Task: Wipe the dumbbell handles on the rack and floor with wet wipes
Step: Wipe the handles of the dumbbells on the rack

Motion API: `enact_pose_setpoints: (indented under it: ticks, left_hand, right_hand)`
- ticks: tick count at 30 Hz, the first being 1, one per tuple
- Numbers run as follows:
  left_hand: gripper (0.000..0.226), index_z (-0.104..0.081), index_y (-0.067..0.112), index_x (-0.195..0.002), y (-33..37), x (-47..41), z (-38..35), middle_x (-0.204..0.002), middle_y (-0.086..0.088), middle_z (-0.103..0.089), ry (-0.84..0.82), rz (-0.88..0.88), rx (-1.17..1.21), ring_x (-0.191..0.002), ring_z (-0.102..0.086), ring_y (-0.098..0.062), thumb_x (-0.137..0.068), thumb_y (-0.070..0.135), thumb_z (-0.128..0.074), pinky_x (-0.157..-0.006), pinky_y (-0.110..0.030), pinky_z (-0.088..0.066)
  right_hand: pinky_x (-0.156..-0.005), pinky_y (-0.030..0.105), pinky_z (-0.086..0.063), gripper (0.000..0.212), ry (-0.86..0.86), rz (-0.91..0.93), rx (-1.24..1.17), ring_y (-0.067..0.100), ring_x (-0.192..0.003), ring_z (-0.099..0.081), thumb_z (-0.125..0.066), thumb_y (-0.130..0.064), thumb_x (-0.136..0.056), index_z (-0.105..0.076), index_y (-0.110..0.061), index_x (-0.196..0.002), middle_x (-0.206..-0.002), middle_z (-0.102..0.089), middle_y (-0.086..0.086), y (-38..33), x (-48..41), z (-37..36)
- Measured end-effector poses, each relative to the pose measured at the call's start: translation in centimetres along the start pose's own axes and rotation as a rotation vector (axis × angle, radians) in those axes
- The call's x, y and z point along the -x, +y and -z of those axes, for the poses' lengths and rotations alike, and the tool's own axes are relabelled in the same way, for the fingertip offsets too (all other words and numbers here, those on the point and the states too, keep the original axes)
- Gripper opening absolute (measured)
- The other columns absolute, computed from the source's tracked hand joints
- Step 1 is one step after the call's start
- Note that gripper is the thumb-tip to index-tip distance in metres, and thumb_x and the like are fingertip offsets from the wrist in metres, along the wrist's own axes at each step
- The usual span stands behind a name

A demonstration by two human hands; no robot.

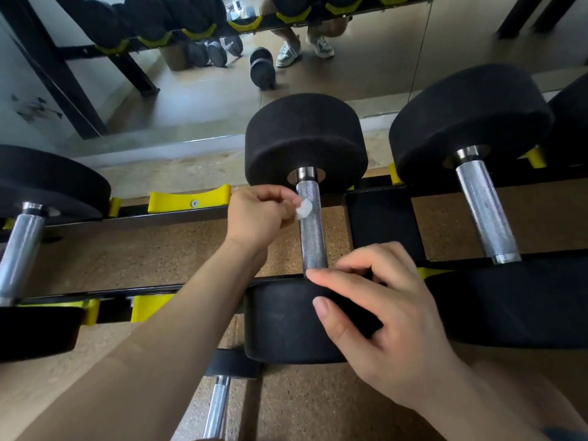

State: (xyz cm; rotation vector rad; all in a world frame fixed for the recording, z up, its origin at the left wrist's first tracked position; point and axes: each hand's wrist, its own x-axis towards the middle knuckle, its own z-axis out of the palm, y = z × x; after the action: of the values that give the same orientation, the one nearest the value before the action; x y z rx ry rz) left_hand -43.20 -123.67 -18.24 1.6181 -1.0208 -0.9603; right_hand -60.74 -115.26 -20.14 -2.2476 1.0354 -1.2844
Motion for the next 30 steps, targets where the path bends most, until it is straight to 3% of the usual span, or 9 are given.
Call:
enact_pose_setpoints:
  ticks: [5, 10, 14, 16, 18, 20, 22, 25, 30]
  left_hand:
    - [0.029, -0.065, 0.007, -0.058, -0.5, 1.3, 1.1, -0.057, -0.004, -0.062, -0.147, 0.104, -0.227, -0.056, -0.057, -0.017, -0.073, -0.017, -0.064, -0.057, -0.027, -0.054]
    - [0.025, -0.068, 0.018, -0.054, -0.1, 2.7, 2.0, -0.057, 0.004, -0.065, -0.367, -0.006, -0.634, -0.052, -0.055, -0.005, -0.064, 0.000, -0.083, -0.055, -0.021, -0.047]
    - [0.023, -0.070, 0.024, -0.054, 0.7, 2.1, 2.0, -0.063, 0.007, -0.069, -0.400, -0.175, -0.810, -0.053, -0.057, 0.002, -0.061, 0.012, -0.088, -0.060, -0.018, -0.049]
    - [0.023, -0.070, 0.025, -0.056, 0.7, 2.3, 2.1, -0.062, 0.012, -0.068, -0.410, -0.258, -0.775, -0.057, -0.058, 0.003, -0.061, 0.012, -0.088, -0.057, -0.013, -0.045]
    - [0.021, -0.071, 0.026, -0.059, 0.6, 2.4, 1.6, -0.058, 0.017, -0.064, -0.401, -0.365, -0.691, -0.056, -0.056, 0.005, -0.064, 0.012, -0.086, -0.055, -0.009, -0.040]
    - [0.011, -0.073, 0.029, -0.065, 0.7, 1.9, 0.6, -0.059, 0.017, -0.061, -0.388, -0.516, -0.704, -0.060, -0.057, 0.003, -0.067, 0.023, -0.082, -0.058, -0.013, -0.043]
    - [0.007, -0.076, 0.029, -0.074, 1.1, 1.5, 0.1, -0.070, 0.015, -0.059, -0.469, -0.680, -0.814, -0.068, -0.058, -0.004, -0.069, 0.033, -0.075, -0.065, -0.027, -0.050]
    - [0.011, -0.078, 0.028, -0.091, 2.1, 0.9, 0.7, -0.087, 0.015, -0.058, -0.790, -0.723, -1.020, -0.082, -0.054, -0.004, -0.082, 0.029, -0.073, -0.078, -0.029, -0.048]
    - [0.019, -0.076, 0.034, -0.102, 3.9, 0.4, 0.2, -0.094, 0.008, -0.063, -1.000, -0.811, -1.279, -0.091, -0.059, -0.009, -0.088, 0.036, -0.063, -0.076, -0.028, -0.045]
  right_hand:
    - [-0.078, 0.023, -0.043, 0.020, 0.023, -0.053, -0.114, 0.016, -0.088, -0.055, -0.061, -0.021, -0.088, -0.076, -0.015, -0.099, -0.089, -0.059, -0.004, -0.1, -0.4, -0.1]
    - [-0.075, 0.022, -0.046, 0.016, 0.085, -0.107, -0.167, 0.015, -0.088, -0.059, -0.061, -0.017, -0.087, -0.076, -0.014, -0.093, -0.089, -0.062, -0.006, -0.2, -0.3, 0.0]
    - [-0.075, 0.017, -0.044, 0.016, 0.257, -0.649, -0.628, 0.004, -0.081, -0.065, -0.068, -0.008, -0.084, -0.077, -0.021, -0.082, -0.082, -0.072, -0.006, 0.7, -1.7, 0.5]
    - [-0.074, 0.021, -0.043, 0.016, 0.087, -0.834, -0.646, 0.001, -0.076, -0.062, -0.071, -0.012, -0.082, -0.076, -0.026, -0.087, -0.082, -0.070, -0.009, 1.8, -3.1, 0.8]
    - [-0.074, 0.024, -0.048, 0.022, -0.242, -0.826, -0.448, 0.007, -0.080, -0.064, -0.078, -0.020, -0.076, -0.070, -0.029, -0.095, -0.087, -0.068, -0.005, 2.6, -4.4, 0.9]
    - [-0.075, 0.029, -0.053, 0.027, -0.370, -0.856, -0.442, 0.016, -0.082, -0.066, -0.081, -0.013, -0.072, -0.067, -0.024, -0.093, -0.088, -0.069, 0.001, 2.9, -5.3, 0.7]
    - [-0.066, 0.027, -0.051, 0.025, -0.257, -0.909, -0.522, 0.019, -0.072, -0.061, -0.072, 0.004, -0.074, -0.062, -0.017, -0.083, -0.080, -0.065, 0.006, 3.4, -5.4, 0.6]
    - [-0.054, 0.019, -0.042, 0.029, 0.031, -0.988, -0.603, 0.014, -0.061, -0.049, -0.057, 0.014, -0.076, -0.059, -0.015, -0.073, -0.072, -0.055, 0.006, 3.8, -4.6, 0.1]
    - [-0.058, 0.018, -0.043, 0.025, 0.056, -0.888, -0.545, 0.009, -0.064, -0.052, -0.057, 0.012, -0.077, -0.064, -0.013, -0.075, -0.071, -0.058, 0.003, 3.9, -4.3, -0.5]
